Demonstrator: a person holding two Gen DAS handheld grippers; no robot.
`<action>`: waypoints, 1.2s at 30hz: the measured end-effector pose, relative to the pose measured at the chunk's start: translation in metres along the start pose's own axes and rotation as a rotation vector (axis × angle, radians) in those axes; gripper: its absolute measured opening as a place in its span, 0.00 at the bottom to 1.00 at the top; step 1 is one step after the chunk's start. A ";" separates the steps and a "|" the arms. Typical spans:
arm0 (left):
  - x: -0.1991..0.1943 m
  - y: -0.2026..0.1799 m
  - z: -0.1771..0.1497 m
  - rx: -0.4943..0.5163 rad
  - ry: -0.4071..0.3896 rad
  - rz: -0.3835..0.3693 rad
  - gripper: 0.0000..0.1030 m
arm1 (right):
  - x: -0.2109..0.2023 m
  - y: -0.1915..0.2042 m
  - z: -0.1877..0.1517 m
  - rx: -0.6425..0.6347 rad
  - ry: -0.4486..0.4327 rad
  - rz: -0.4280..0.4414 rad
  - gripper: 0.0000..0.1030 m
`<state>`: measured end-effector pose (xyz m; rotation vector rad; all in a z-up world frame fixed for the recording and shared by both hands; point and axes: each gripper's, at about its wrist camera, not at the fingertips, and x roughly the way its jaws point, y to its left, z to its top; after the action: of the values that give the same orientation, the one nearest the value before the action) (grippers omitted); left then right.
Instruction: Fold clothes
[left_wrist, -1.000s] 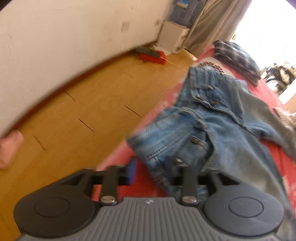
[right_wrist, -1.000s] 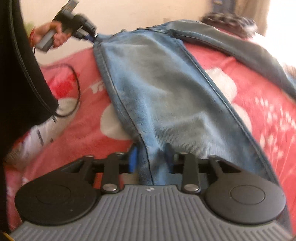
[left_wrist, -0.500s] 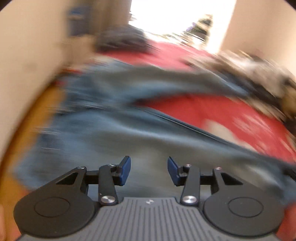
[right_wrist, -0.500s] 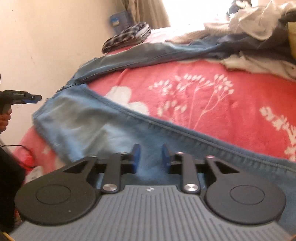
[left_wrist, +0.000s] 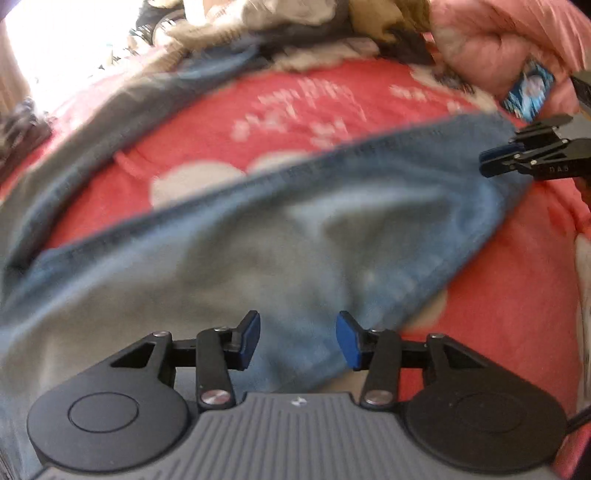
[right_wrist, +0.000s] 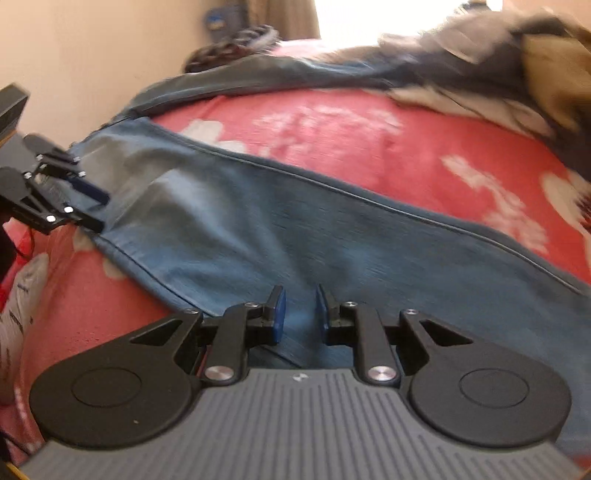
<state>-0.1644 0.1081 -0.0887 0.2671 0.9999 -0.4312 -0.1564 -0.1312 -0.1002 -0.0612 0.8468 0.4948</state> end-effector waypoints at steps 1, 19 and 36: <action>0.001 0.003 0.005 -0.014 -0.014 0.003 0.47 | -0.004 -0.005 0.005 0.010 -0.028 -0.016 0.17; 0.069 0.077 0.099 -0.059 -0.178 0.409 0.53 | 0.041 -0.082 0.168 0.188 -0.143 -0.142 0.31; 0.146 0.105 0.141 0.068 -0.207 0.507 0.44 | 0.256 -0.147 0.299 0.875 0.031 0.044 0.33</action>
<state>0.0589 0.1105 -0.1384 0.5116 0.6828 -0.0278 0.2620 -0.0872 -0.1085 0.7556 1.0354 0.1310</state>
